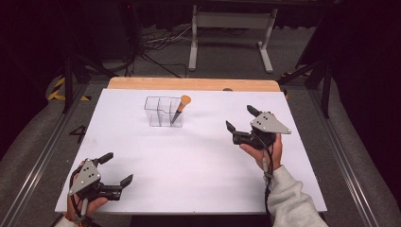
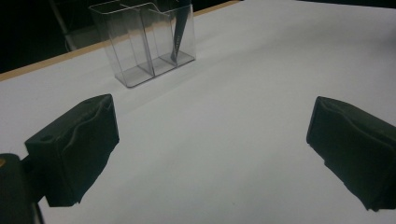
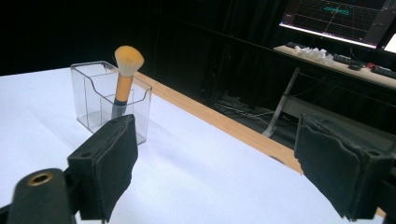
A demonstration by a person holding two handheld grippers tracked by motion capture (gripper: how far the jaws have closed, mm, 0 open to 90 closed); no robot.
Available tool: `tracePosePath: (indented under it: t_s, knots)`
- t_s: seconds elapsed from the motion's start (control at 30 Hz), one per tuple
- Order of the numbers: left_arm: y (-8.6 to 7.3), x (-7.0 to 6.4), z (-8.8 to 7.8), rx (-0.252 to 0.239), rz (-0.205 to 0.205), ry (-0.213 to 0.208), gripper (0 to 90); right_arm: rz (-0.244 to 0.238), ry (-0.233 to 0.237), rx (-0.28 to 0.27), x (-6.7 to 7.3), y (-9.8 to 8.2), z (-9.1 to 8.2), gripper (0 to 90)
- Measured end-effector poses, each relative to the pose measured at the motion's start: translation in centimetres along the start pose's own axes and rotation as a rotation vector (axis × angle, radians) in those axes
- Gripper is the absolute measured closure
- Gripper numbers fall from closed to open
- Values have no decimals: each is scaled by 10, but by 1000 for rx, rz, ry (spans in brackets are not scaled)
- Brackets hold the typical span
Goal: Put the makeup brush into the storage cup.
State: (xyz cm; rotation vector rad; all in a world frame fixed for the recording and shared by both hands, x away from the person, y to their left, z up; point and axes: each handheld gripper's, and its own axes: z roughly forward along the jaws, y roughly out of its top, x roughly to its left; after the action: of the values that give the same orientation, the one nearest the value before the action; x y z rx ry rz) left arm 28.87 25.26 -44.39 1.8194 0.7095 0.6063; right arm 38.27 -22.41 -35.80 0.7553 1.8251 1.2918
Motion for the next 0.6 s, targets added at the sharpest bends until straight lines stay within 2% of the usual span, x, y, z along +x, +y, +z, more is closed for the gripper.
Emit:
tracePosePath:
  t_s: [0.6]
  knots:
    - [0, -1, 1, 6, -3, -3, 32, -15, 0, 22, 0, -16, -18, 143]
